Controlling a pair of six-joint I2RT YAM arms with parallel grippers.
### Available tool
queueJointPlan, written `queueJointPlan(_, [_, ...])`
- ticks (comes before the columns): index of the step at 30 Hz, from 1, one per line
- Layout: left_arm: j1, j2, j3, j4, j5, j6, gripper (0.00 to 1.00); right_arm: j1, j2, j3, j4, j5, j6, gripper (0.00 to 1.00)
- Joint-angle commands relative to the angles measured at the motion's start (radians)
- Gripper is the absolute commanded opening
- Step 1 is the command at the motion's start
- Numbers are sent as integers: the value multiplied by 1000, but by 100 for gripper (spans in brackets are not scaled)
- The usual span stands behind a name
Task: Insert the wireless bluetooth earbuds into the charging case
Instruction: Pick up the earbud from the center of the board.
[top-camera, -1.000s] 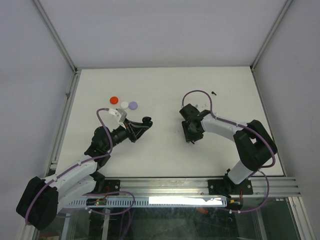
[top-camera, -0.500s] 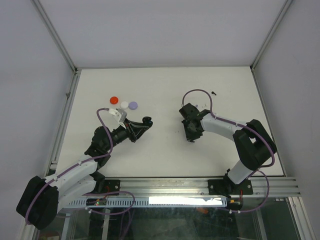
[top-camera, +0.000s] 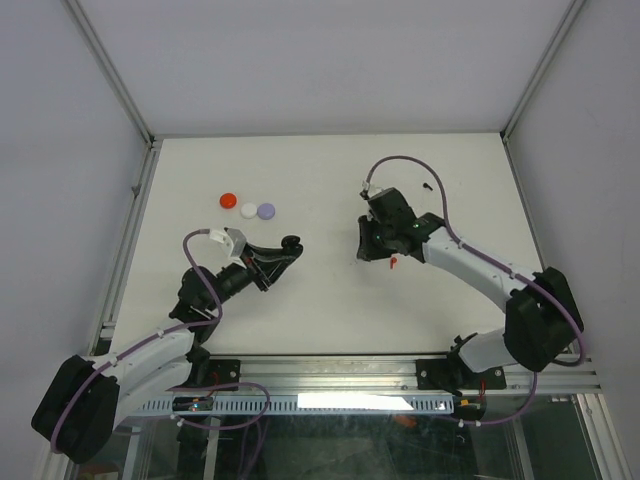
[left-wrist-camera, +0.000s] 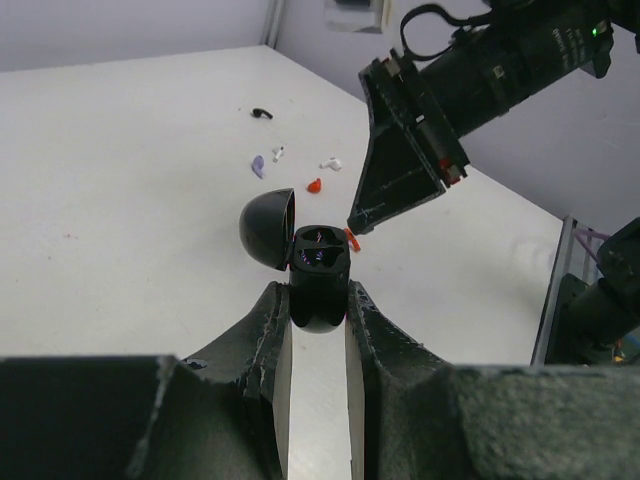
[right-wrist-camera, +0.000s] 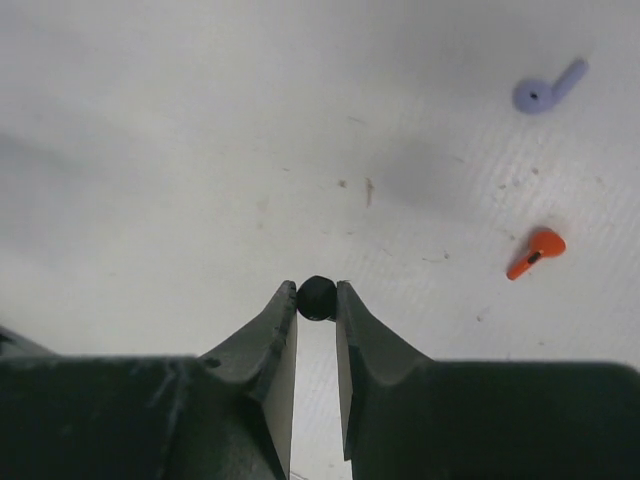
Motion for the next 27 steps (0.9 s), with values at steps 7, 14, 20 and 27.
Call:
queueJointPlan(7, [-1,-15,12,276,28,100,0,24,-219,87,295,-227,74,17])
queueJointPlan(14, [0,10,59,338,89,144,0,62,-284,80,470,-364,100,17])
queueJointPlan(20, [-1,27,86,356,121,189,0,85,-316,46,660,-489,163,16])
queueJointPlan(27, [0,51,103,431,200,242,0,136,-305,42,791,-562,197,17])
